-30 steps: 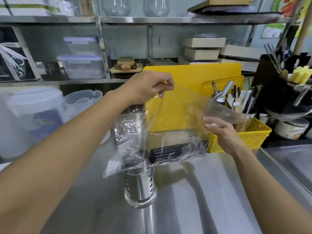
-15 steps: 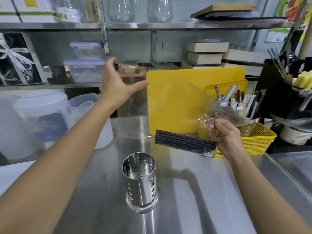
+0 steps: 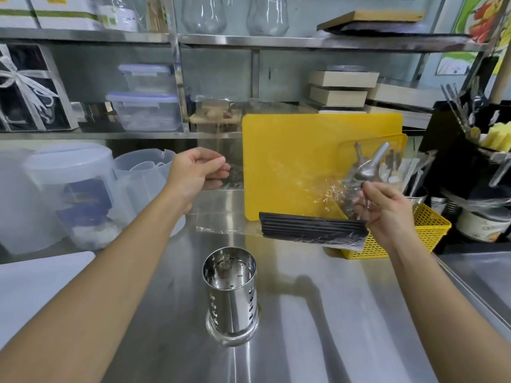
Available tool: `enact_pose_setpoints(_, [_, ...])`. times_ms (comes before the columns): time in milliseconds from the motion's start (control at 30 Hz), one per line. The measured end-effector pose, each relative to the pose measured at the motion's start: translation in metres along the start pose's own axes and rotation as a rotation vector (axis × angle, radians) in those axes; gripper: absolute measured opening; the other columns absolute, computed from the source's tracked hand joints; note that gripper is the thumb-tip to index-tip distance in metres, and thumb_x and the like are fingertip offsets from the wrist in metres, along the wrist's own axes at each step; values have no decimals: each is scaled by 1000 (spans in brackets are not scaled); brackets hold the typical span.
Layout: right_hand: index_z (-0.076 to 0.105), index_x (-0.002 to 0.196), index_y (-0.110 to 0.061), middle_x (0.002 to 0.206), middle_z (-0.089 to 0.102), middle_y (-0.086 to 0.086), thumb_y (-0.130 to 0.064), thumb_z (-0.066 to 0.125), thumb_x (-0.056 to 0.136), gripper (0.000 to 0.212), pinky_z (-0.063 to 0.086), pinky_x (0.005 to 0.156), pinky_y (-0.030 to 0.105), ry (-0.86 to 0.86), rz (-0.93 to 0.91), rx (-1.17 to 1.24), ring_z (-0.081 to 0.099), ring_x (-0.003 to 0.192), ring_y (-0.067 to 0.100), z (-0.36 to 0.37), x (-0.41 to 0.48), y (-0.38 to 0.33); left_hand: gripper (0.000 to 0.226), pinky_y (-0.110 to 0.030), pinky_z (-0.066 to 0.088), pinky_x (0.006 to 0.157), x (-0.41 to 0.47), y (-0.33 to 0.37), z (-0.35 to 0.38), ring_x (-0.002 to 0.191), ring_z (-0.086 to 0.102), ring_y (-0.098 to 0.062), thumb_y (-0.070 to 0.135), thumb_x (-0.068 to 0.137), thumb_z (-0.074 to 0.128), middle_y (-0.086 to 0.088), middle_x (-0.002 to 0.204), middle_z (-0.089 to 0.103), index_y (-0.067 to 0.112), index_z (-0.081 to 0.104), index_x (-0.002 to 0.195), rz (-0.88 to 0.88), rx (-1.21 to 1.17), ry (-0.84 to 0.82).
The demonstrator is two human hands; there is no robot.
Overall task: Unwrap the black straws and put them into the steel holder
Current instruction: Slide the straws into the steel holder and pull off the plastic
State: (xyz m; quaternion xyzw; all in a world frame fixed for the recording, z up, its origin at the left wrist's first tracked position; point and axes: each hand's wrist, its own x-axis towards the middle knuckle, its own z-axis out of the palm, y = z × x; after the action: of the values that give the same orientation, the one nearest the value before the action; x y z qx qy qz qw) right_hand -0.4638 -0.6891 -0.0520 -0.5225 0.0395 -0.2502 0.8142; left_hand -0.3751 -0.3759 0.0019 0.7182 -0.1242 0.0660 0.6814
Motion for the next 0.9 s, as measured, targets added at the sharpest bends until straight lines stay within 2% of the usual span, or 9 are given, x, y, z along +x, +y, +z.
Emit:
enact_pose_setpoints(167, [62,68,-15,58,65,-5,-8,63,83,17,52,55,19,98,-21,-82,59,58,9,3,7,-18,8,-23,58,53,-9,6,10,57,68,-6,7,91,54,-6,76,68,10,57,83,9,-24,-26])
enact_pose_setpoints(300, [62,70,-15,57,66,-6,-8,64,83,14,51,52,18,92,-26,-134,59,55,8,7,7,-29,9,-27,58,52,-20,0,6,57,68,-9,8,89,57,1,62,71,11,57,81,-14,-89,-13])
enact_pose_setpoints(433, [62,70,-14,59,66,-6,-8,63,84,15,53,53,18,65,-5,-211,60,53,6,7,3,-38,6,-30,59,55,-35,-10,4,59,69,-12,7,87,59,-6,71,69,10,59,82,-56,-119,-13])
enact_pose_setpoints(567, [61,71,-13,73,61,0,-8,62,84,14,51,54,16,40,15,-273,56,62,9,4,0,-39,3,-30,59,56,-50,-27,4,61,69,-13,8,86,61,-3,66,71,7,60,83,-135,-164,0])
enact_pose_setpoints(633, [61,70,-13,74,59,1,-7,62,84,15,50,54,17,22,22,-291,54,63,10,2,-2,-39,3,-29,59,58,-57,-37,4,65,69,-11,12,86,62,-1,70,72,11,62,83,-152,-140,9])
enact_pose_setpoints(700, [61,68,-14,71,59,1,-6,62,84,18,50,54,17,9,28,-290,55,60,9,3,-4,-38,6,-31,56,67,-62,-44,4,66,64,-10,15,84,65,2,73,66,17,64,78,-137,-58,62])
enact_pose_setpoints(767, [62,65,-14,68,60,0,-6,63,83,21,51,55,18,6,30,-289,57,57,8,5,-5,-39,9,-39,51,76,-64,-50,1,66,55,-13,17,81,68,4,67,56,18,63,73,-128,5,117])
enact_pose_setpoints(833, [62,65,-15,65,60,-2,-8,64,83,19,50,59,23,-1,25,-336,58,56,8,7,-5,-39,15,-37,47,72,-67,-52,-1,69,50,-18,18,78,71,0,68,52,12,58,74,-131,29,146])
enact_pose_setpoints(900, [62,68,-15,63,60,-2,-10,64,83,16,47,61,27,-13,15,-382,59,54,7,10,-6,-39,28,-33,44,67,-68,-55,-2,75,52,-22,19,73,75,-8,79,54,10,51,85,-134,46,195])
